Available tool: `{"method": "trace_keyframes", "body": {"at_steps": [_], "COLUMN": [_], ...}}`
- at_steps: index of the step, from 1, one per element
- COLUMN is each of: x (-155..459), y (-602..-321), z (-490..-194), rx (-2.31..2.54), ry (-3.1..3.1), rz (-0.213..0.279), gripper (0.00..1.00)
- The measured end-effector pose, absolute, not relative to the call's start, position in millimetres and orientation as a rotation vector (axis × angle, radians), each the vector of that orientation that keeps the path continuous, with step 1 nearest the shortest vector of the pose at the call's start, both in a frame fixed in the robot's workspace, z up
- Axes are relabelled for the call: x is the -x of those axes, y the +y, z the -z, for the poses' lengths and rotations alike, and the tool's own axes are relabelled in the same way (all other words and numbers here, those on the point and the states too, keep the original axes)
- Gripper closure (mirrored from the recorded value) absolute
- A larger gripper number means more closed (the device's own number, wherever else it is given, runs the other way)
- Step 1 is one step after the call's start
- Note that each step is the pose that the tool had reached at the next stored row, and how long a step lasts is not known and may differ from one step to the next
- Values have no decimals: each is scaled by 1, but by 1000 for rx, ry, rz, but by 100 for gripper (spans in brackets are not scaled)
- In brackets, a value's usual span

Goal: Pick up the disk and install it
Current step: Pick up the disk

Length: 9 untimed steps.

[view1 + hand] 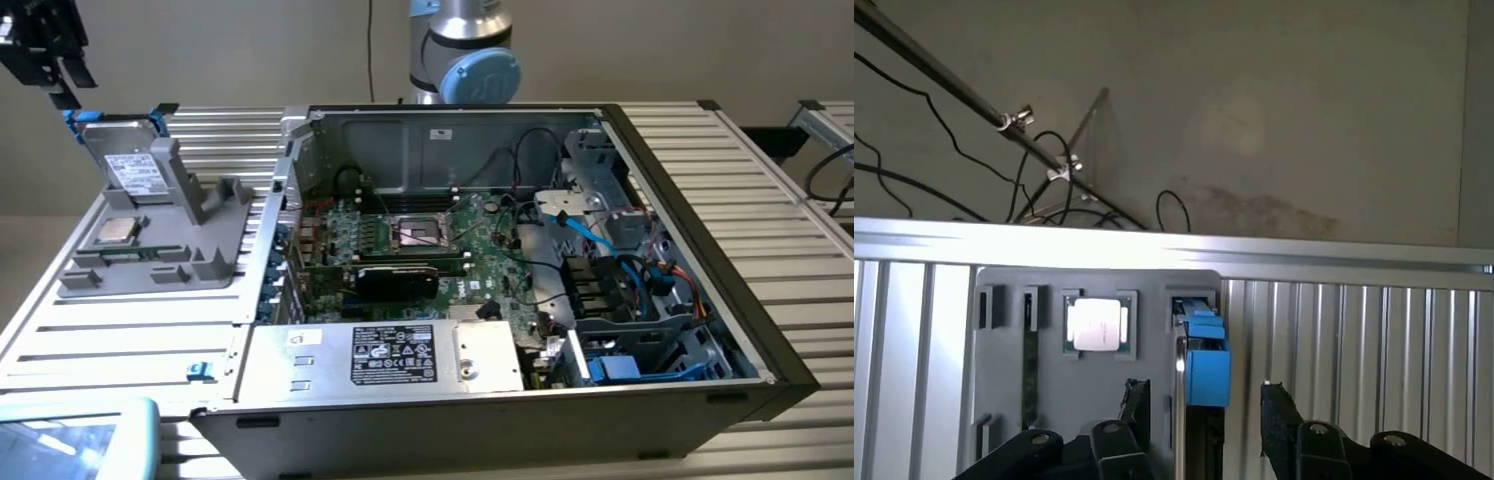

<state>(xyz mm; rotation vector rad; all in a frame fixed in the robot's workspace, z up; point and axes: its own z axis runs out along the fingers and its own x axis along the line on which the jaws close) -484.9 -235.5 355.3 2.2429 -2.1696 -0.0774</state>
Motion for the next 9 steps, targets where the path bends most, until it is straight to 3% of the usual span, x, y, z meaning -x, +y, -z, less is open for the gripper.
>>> {"method": "trace_keyframes", "body": {"at_steps": [1, 9], "x": [485, 484], "y": [-236, -235], "z": [-354, -344], "rx": [-2242, -2229], "ry": [-2169, -2158], "rz": [75, 48], "gripper": [43, 43]}}
